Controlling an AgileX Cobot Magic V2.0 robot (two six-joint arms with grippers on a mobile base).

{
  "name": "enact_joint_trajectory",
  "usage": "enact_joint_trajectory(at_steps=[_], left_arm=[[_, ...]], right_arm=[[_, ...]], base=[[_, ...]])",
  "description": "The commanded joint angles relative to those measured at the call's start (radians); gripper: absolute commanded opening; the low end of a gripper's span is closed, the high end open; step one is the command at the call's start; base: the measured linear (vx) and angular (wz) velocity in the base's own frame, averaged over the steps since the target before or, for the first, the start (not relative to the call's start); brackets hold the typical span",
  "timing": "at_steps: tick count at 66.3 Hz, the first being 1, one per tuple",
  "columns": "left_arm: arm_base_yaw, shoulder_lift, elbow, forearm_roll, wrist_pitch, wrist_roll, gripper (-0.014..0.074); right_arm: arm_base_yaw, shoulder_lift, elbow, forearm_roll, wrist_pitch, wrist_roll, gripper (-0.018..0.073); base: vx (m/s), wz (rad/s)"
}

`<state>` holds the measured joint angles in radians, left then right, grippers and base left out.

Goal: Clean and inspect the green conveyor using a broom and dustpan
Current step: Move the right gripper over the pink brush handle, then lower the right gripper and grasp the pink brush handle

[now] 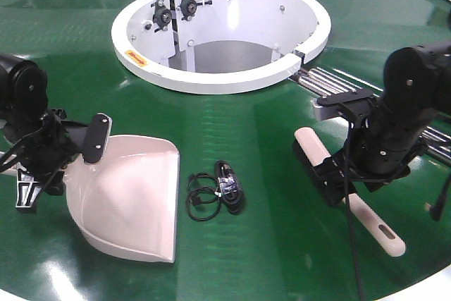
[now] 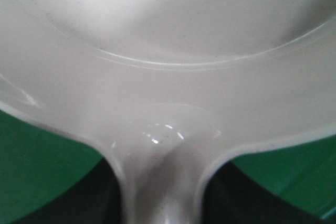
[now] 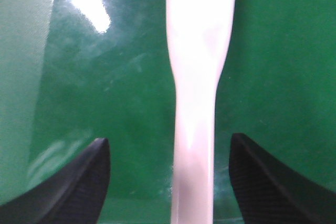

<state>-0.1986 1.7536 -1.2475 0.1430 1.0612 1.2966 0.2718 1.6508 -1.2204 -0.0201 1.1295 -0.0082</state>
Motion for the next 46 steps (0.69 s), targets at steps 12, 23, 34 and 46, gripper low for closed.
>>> enact_joint_trajectory(at_steps=[12,23,34,46], left_arm=[[-0.006,-0.045,-0.029,-0.009,-0.02,-0.014,-0.0006],[-0.006,-0.045,-0.029,-0.009,-0.02,-0.014,-0.0006],[-0.006,-0.045,-0.029,-0.009,-0.02,-0.014,-0.0006],[-0.006,-0.045,-0.029,-0.009,-0.02,-0.014,-0.0006]], right_arm=[[-0.001,0.037,-0.057,-0.069,0.015,0.023,0.0474],[-0.001,0.08,-0.057,-0.08,0.015,0.023,0.0474],[-0.001,0.13,-0.057,-0.076,-0.01,0.023,0.0474],[-0.001,0.181,-0.061,-0.074,-0.025,0.023,0.0474]], base=[[0.0,0.0],[0.0,0.0],[0.0,0.0],[0.0,0.0]])
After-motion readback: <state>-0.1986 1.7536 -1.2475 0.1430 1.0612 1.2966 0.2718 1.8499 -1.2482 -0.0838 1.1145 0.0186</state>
